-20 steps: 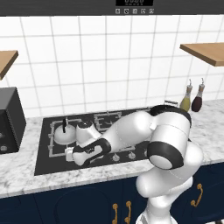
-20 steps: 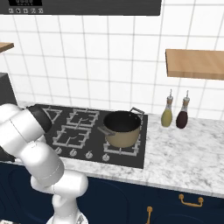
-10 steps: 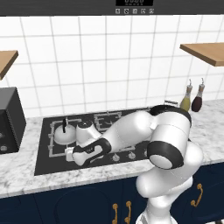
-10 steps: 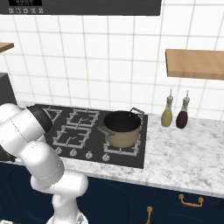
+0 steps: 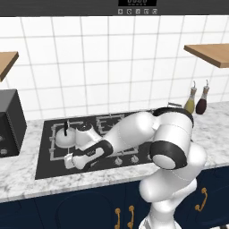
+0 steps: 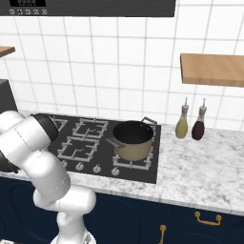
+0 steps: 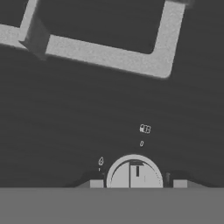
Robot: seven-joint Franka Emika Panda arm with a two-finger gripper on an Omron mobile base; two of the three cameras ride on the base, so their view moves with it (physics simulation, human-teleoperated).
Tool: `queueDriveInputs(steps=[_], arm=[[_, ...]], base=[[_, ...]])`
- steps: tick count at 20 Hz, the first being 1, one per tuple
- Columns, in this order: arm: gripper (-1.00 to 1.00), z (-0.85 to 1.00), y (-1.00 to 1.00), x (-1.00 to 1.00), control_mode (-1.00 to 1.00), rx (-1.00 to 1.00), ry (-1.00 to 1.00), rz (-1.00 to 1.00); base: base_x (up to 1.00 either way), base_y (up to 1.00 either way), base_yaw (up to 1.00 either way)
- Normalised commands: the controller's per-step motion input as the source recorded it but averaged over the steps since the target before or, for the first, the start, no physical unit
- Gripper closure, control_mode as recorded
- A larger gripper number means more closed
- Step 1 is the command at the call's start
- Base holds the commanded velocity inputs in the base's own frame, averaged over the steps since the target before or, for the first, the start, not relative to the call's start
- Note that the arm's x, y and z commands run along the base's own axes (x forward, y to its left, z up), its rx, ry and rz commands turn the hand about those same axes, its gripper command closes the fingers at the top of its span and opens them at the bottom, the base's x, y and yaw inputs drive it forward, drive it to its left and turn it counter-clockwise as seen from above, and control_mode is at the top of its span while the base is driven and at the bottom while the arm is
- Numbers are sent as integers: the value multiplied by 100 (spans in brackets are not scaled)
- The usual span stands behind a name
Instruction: Pick the kettle from the counter and place it on a stove burner. Then turn the burner on.
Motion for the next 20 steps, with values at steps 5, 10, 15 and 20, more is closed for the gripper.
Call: queueDriveInputs(steps=[5,10,15,20], arm=[[100,0,16,0,-100,-9,1,46],[100,2,13,0,-100,-11,0,46],[100,11,6,0,-100,-10,-1,45],[-100,3,1,-1,-100,-3,-2,10]], base=[[0,0,0],[0,0,0],[0,0,0],[0,0,0]])
